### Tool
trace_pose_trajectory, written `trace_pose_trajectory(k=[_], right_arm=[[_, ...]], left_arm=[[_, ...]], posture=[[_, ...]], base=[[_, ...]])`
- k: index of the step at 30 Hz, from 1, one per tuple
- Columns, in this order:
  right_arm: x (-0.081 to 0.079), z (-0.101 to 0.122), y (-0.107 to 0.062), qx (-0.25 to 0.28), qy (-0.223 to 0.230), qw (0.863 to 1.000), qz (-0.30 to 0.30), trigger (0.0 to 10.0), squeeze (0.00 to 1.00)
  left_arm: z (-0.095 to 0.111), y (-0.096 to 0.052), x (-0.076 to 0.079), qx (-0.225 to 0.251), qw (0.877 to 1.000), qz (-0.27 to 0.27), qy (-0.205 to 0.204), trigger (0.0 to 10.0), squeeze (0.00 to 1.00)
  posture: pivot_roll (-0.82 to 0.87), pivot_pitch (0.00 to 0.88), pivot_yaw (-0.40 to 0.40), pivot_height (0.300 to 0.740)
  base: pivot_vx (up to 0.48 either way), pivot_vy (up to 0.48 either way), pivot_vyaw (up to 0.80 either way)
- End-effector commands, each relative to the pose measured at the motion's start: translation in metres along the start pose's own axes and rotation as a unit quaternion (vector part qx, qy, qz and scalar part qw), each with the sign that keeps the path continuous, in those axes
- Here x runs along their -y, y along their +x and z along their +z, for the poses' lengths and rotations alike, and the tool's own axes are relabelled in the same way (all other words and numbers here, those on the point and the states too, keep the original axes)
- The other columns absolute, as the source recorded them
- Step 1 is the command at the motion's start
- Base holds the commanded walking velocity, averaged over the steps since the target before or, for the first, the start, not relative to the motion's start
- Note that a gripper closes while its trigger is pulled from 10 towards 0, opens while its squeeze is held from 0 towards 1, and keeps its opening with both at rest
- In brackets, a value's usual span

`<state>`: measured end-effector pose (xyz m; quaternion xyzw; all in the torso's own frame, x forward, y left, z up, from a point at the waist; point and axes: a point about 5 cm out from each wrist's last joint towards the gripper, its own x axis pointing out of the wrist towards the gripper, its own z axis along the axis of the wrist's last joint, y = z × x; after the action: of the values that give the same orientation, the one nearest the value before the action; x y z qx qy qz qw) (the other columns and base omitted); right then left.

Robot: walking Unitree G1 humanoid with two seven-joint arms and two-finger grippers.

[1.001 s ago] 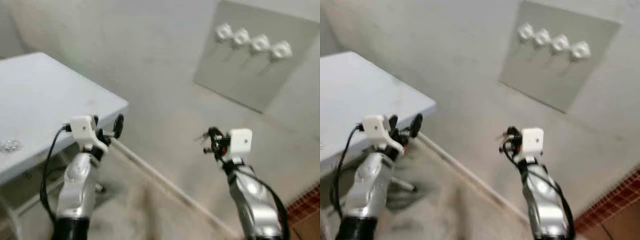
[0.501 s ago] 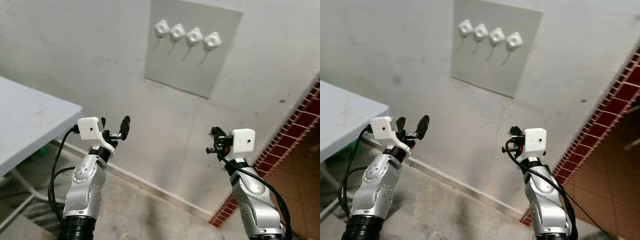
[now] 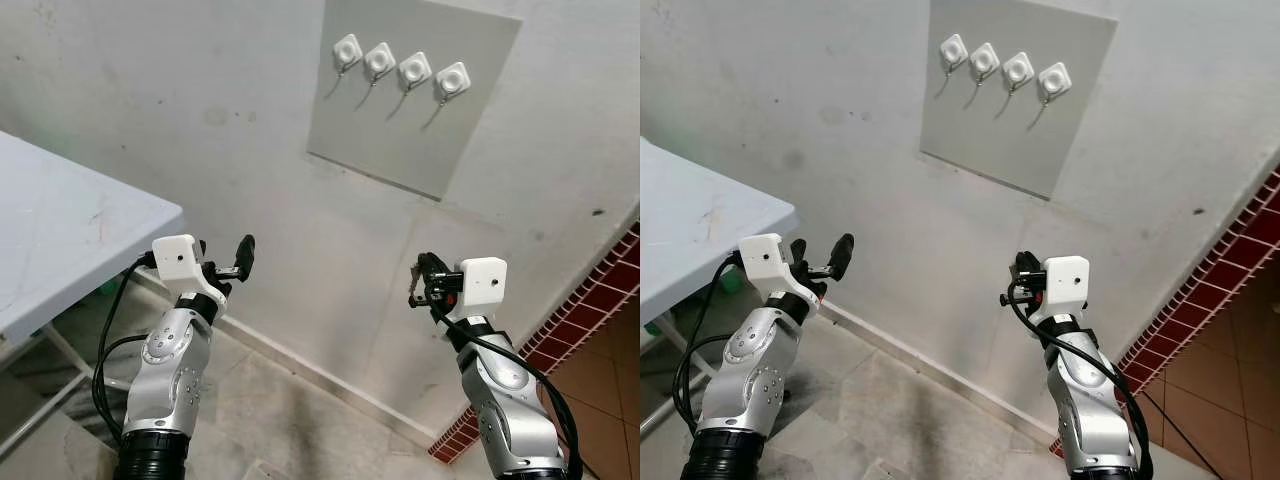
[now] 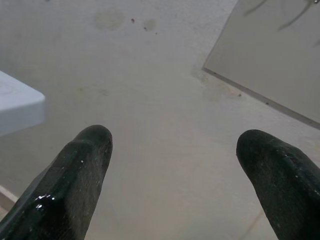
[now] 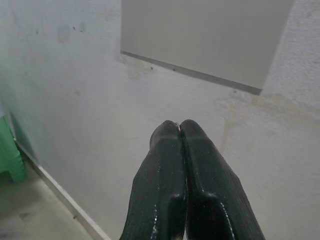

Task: Hang keys on a hook

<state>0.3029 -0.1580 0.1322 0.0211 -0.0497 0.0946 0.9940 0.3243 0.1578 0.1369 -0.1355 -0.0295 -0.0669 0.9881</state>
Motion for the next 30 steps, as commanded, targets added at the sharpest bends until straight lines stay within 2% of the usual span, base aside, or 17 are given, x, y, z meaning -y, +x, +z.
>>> trace_pose_trajectory(k=[1,5,7,10,18,30], right_arm=[[0.002,0.012,-0.001,0.032,0.002,0.999,-0.001,10.0,0.0],[0.002,0.018,-0.002,0.059,0.017,0.998,0.0,10.0,0.0],[0.003,0.027,-0.005,0.091,0.033,0.995,-0.002,10.0,0.0],[0.004,0.032,-0.007,0.108,0.039,0.993,-0.005,10.0,0.0],[0.001,0.032,-0.009,0.112,0.041,0.993,-0.005,10.0,0.0],[0.001,0.031,-0.012,0.114,0.043,0.993,-0.002,10.0,0.0]], left_arm=[[0.003,0.002,0.006,0.005,1.0,-0.011,0.006,10.0,0.0],[0.006,0.002,0.011,0.01,0.999,-0.024,0.02,10.0,0.0],[0.01,0.0,0.018,0.013,0.998,-0.044,0.041,10.0,0.0],[0.012,-0.001,0.025,0.015,0.997,-0.066,0.045,10.0,0.0],[0.009,-0.005,0.036,0.007,0.993,-0.105,0.048,10.0,0.0],[0.011,-0.006,0.036,0.004,0.994,-0.103,0.041,10.0,0.0]], posture=[[0.02,0.0,-0.087,0.74],[0.02,0.0,-0.087,0.74],[0.02,0.0,-0.083,0.74],[0.02,0.0,-0.081,0.74],[0.01,0.0,-0.066,0.74],[0.01,0.0,-0.066,0.74]], base=[[0.0,0.0,0.0],[0.0,0.0,0.0],[0.0,0.0,0.0],[0.0,0.0,0.0],[0.215,0.0,0.0],[0.358,0.0,0.0]])
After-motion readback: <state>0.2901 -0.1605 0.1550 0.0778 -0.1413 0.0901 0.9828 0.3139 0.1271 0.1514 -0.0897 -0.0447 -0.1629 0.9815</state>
